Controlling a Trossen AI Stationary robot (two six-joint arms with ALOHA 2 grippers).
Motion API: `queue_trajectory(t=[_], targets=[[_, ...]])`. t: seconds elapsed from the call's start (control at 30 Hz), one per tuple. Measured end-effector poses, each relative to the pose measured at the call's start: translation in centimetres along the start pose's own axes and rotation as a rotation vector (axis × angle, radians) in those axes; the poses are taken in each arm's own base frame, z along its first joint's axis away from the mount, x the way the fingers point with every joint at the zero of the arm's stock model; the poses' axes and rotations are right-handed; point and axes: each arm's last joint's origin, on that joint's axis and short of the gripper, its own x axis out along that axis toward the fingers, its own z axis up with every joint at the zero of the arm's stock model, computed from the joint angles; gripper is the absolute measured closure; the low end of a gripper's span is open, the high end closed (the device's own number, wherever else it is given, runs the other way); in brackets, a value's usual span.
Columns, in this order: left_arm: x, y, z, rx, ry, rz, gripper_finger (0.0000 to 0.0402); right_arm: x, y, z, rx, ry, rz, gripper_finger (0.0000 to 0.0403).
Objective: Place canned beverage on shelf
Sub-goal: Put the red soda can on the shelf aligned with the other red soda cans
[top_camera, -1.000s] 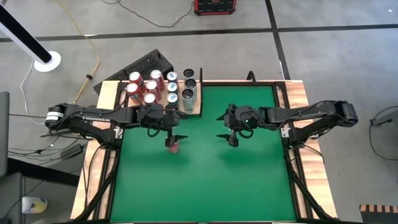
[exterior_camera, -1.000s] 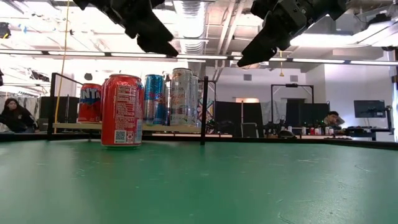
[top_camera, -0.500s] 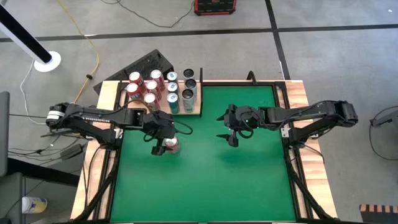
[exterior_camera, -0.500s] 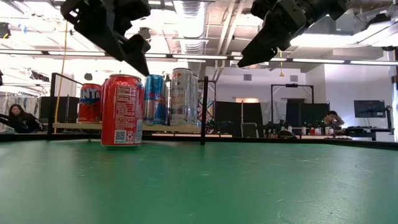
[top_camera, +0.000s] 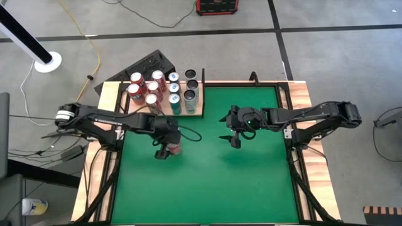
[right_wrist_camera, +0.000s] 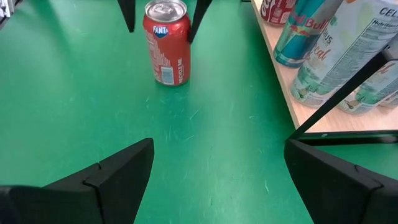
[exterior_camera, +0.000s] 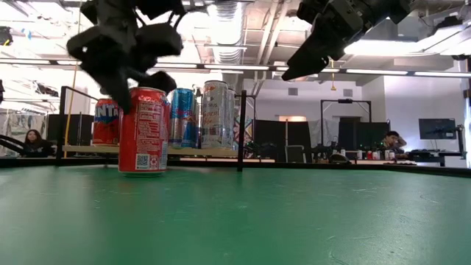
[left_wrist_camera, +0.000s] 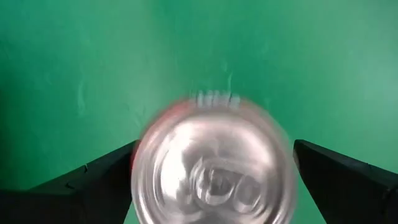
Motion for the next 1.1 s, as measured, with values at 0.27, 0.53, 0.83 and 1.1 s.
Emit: queue_trajectory(t=[0.27,0.53,0.83,1.1], targets=[[1.3,0.2,-0.2,0.013,0.045,0.009,0.0018,0.0,0.0,0.0,0.002,-0.003,0.000,0.0020],[1.2,0.2,-0.2,-0.034,0.049,0.019,0.0107,0.0,0.0,0.0,0.002,-0.003,0.000,0.0020],[-1.3,1.0,1.8,-0.440,0.067,0.144,0.0121,0.0,0.0,0.0,0.000,-0.005,-0.001,0.0020],[-1.5,1.4,1.5,-0.958,0.004,0.412,0.0100,0.0,0.1,0.0,-0.036,-0.001,0.001,0.0020]])
